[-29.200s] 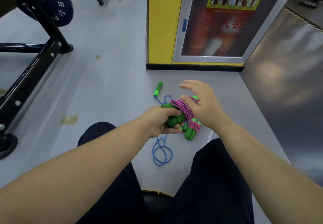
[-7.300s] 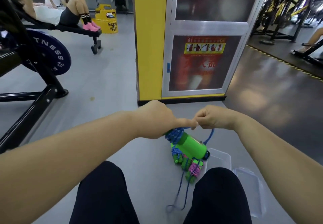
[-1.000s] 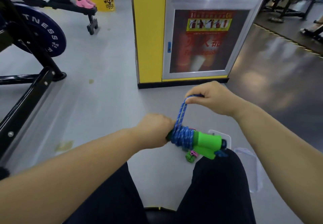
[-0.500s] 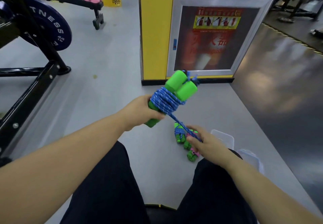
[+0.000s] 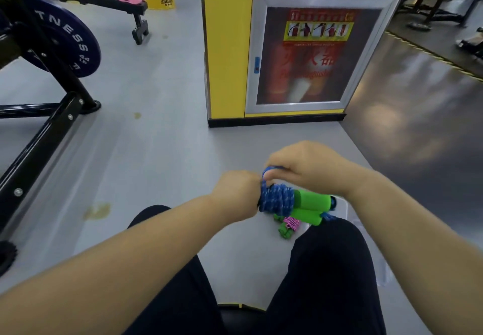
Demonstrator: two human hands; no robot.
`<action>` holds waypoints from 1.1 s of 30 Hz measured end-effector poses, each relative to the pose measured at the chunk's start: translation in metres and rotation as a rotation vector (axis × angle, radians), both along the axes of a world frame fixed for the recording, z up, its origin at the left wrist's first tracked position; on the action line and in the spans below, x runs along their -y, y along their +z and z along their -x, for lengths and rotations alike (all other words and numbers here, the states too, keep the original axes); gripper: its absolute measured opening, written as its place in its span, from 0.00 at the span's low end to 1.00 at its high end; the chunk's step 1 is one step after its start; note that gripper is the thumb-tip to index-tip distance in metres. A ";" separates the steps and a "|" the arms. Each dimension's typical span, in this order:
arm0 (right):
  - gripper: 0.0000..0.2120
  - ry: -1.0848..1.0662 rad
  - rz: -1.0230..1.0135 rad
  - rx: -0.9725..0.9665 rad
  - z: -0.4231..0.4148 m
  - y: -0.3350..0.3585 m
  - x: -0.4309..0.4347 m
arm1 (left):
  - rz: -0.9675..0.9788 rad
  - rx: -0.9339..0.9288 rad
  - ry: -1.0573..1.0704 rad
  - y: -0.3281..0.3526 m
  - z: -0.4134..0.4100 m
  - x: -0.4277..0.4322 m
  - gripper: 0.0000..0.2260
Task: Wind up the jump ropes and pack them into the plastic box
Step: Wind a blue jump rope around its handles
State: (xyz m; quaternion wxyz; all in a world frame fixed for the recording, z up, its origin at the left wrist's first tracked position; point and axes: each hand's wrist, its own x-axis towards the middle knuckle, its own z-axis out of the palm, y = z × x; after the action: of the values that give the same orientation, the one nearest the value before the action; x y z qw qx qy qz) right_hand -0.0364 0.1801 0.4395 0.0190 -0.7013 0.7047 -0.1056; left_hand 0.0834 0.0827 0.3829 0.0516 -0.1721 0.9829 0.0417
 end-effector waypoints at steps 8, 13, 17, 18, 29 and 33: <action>0.07 -0.148 -0.308 0.986 0.032 -0.009 -0.006 | -0.584 -0.172 -0.210 0.029 -0.015 -0.002 0.13; 0.22 -0.477 -0.102 0.699 0.035 -0.084 -0.026 | -1.268 -0.345 0.101 0.015 -0.019 0.003 0.26; 0.15 -0.441 0.012 0.957 -0.010 -0.081 -0.029 | -1.549 -0.428 0.287 -0.004 -0.018 0.004 0.32; 0.13 -0.484 0.082 1.061 -0.017 -0.086 -0.026 | -1.607 -0.439 0.298 -0.006 -0.019 0.003 0.30; 0.06 -0.696 0.539 1.200 -0.045 -0.095 -0.032 | -1.771 -0.540 0.415 -0.013 -0.016 -0.007 0.07; 0.07 -0.700 0.637 1.077 -0.047 -0.093 -0.032 | -1.784 -0.566 0.465 -0.016 -0.015 -0.009 0.06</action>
State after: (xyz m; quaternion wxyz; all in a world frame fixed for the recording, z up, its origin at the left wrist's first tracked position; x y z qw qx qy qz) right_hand 0.0105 0.2122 0.3466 0.1235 -0.2563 0.7159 -0.6376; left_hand 0.0983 0.0918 0.3669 -0.0850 -0.2435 0.5072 0.8224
